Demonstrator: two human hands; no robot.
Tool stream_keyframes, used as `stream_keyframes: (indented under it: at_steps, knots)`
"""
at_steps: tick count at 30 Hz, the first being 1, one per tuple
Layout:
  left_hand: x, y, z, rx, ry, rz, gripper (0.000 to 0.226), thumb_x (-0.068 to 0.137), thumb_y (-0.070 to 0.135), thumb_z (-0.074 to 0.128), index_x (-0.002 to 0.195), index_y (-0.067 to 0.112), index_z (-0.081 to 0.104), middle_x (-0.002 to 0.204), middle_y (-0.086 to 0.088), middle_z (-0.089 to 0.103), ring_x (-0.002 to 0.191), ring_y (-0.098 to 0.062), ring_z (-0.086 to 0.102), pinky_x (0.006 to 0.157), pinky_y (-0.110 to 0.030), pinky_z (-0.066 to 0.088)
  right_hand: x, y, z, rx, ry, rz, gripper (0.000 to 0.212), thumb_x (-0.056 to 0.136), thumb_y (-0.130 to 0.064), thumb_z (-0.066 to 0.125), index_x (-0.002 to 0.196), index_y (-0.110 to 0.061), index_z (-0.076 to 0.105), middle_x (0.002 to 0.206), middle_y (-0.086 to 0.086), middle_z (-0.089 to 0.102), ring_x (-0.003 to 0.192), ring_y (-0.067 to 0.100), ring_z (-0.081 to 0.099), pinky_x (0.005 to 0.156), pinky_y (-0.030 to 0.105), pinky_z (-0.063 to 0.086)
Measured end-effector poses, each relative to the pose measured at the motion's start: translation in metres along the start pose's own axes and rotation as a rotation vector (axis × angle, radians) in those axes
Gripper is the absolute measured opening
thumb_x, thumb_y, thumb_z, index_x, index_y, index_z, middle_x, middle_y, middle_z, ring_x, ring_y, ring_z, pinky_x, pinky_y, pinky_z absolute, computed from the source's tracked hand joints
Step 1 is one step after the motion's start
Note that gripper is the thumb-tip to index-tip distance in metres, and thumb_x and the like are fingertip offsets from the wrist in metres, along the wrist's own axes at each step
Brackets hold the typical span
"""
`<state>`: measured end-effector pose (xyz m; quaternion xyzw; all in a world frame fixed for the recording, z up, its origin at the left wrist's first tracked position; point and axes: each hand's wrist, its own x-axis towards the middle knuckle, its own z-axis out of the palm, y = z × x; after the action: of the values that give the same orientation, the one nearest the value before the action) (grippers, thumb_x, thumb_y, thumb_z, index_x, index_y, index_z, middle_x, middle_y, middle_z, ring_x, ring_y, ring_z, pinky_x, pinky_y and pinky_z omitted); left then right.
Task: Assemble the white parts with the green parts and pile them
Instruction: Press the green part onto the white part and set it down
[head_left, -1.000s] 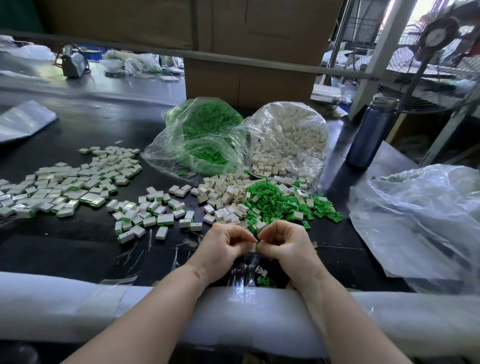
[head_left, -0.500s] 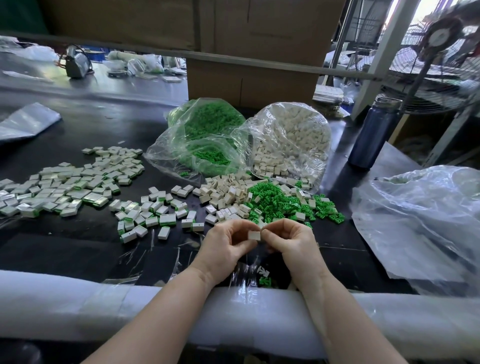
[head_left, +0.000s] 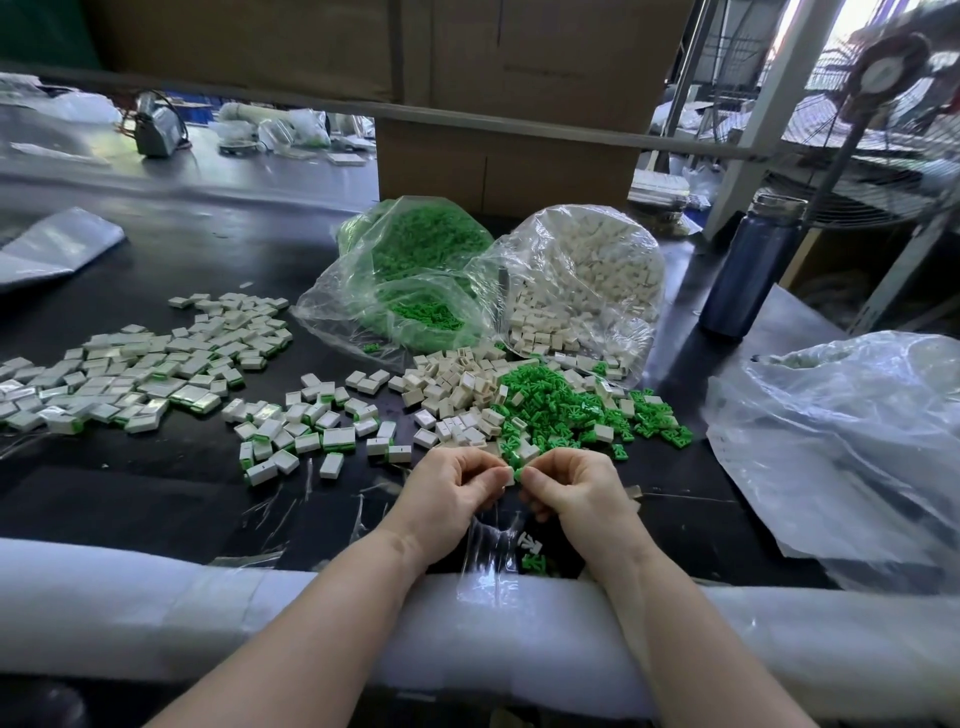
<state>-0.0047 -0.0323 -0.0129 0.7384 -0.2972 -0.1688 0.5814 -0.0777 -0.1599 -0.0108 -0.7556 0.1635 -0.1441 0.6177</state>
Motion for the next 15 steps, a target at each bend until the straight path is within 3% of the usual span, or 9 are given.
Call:
stream_keyframes:
  at_steps: [9,15]
  knots:
    - [-0.0012,0.0002,-0.0004,0.038,-0.031,0.004,0.011,0.089,0.011,0.059,0.09,0.007,0.069,0.075,0.005,0.065,0.067,0.003,0.058,0.066,-0.007,0.045,-0.0017,-0.0013,0.0007,-0.044,-0.001,0.005,0.02,0.086,-0.003,0.063,0.067,-0.009,0.064,0.054,0.0,0.059,0.045,0.004,0.051,0.048,0.017,0.045]
    - [-0.0018,-0.0001,-0.0014,0.112,-0.05,0.015,0.01,0.089,0.013,0.059,0.084,0.018,0.067,0.072,0.013,0.063,0.064,0.009,0.056,0.067,-0.005,0.042,-0.0026,-0.0014,-0.0026,-0.09,-0.041,0.006,0.022,0.085,-0.003,0.064,0.064,-0.013,0.063,0.052,-0.003,0.058,0.046,0.003,0.051,0.049,0.017,0.044]
